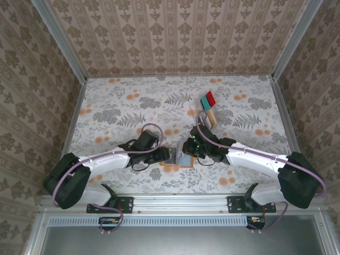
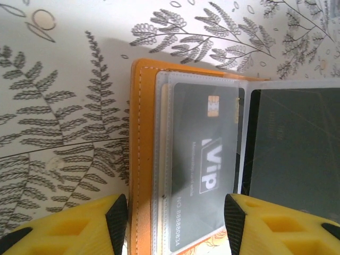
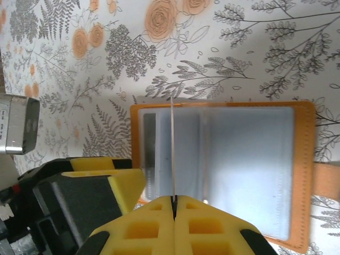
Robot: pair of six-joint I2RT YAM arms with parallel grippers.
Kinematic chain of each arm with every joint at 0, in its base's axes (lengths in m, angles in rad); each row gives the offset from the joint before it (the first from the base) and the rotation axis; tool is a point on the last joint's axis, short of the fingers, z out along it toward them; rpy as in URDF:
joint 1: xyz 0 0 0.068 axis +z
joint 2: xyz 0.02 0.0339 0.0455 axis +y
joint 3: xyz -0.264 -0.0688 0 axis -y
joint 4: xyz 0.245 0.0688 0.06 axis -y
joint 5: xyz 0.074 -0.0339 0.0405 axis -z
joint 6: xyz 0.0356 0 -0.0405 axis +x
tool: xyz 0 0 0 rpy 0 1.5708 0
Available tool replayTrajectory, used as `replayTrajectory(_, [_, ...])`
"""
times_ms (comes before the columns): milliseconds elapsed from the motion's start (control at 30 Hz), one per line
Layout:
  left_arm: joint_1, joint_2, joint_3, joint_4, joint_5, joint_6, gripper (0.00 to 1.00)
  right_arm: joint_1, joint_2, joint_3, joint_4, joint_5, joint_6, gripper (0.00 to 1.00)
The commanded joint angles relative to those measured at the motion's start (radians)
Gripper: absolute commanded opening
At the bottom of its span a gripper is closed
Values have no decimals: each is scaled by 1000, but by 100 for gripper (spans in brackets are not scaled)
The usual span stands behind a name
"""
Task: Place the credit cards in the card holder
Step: Turn over the card slot in the card holder.
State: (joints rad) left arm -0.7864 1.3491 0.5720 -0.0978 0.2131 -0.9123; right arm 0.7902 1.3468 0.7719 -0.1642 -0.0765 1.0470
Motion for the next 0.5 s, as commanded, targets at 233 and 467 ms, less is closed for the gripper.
replayTrajectory(233, [-22,-102,7,-13,-83,-14,61,13,37,47,-12,-38,-25,6])
replayTrajectory(467, [-17,-174,-11,-48,-138,-13,68,15,64,50,-19,-36,-28,6])
